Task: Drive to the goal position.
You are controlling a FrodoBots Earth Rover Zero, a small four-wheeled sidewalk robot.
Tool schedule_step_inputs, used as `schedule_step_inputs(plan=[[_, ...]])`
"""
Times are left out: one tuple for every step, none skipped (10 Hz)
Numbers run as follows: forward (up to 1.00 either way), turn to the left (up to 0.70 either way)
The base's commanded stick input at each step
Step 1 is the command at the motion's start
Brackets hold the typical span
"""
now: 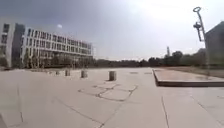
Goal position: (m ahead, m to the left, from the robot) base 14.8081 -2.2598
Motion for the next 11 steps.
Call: schedule_step_inputs(plan=[[0.70,0.02],[0.70,0.02],[0.70,0.02],[0.70,0.02],[0.70,0.02],[0.70,0.02],[0.70,0.02],[0.70,0.02],[0.70,0.02],[0.70,0.02],[0.70,0.02]])
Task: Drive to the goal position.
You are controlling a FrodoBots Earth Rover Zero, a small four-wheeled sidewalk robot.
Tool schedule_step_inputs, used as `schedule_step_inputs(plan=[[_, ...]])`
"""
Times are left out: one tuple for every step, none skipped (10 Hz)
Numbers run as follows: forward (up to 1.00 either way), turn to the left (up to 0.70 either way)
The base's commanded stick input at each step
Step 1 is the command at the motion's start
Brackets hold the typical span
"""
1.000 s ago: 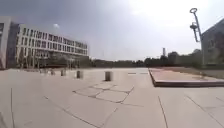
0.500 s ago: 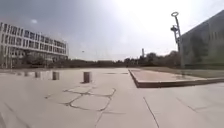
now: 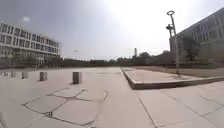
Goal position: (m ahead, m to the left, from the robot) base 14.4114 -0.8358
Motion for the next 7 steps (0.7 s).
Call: schedule_step_inputs(plan=[[0.70,0.02],[0.70,0.02],[0.70,0.02],[0.70,0.02],[0.70,0.02],[0.70,0.02],[0.70,0.02]])
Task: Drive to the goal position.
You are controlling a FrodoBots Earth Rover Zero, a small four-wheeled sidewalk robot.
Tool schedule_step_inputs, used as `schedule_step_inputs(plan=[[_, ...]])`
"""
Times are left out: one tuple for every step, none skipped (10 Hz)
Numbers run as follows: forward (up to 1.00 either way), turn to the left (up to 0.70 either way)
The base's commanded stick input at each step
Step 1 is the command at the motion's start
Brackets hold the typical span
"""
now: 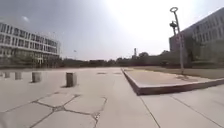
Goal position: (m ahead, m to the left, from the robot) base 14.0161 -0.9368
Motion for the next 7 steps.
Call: schedule_step_inputs(plan=[[0.70,0.02],[0.70,0.02],[0.70,0.02],[0.70,0.02],[0.70,0.02],[0.70,0.02],[0.70,0.02]])
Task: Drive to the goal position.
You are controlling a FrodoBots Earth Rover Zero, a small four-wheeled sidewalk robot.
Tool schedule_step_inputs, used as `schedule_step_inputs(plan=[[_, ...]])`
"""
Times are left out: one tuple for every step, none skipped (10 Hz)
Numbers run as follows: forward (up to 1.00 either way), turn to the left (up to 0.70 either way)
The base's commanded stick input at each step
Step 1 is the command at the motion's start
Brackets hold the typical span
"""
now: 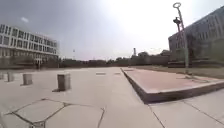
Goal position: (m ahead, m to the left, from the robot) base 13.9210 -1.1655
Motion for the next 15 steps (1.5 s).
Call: schedule_step_inputs(plan=[[0.70,0.02],[0.70,0.02],[0.70,0.02],[0.70,0.02],[0.70,0.02],[0.70,0.02],[0.70,0.02],[0.70,0.02],[0.70,0.02],[0.70,0.02],[0.70,0.02],[0.70,0.02],[0.70,0.02],[0.70,0.02],[0.70,0.02]])
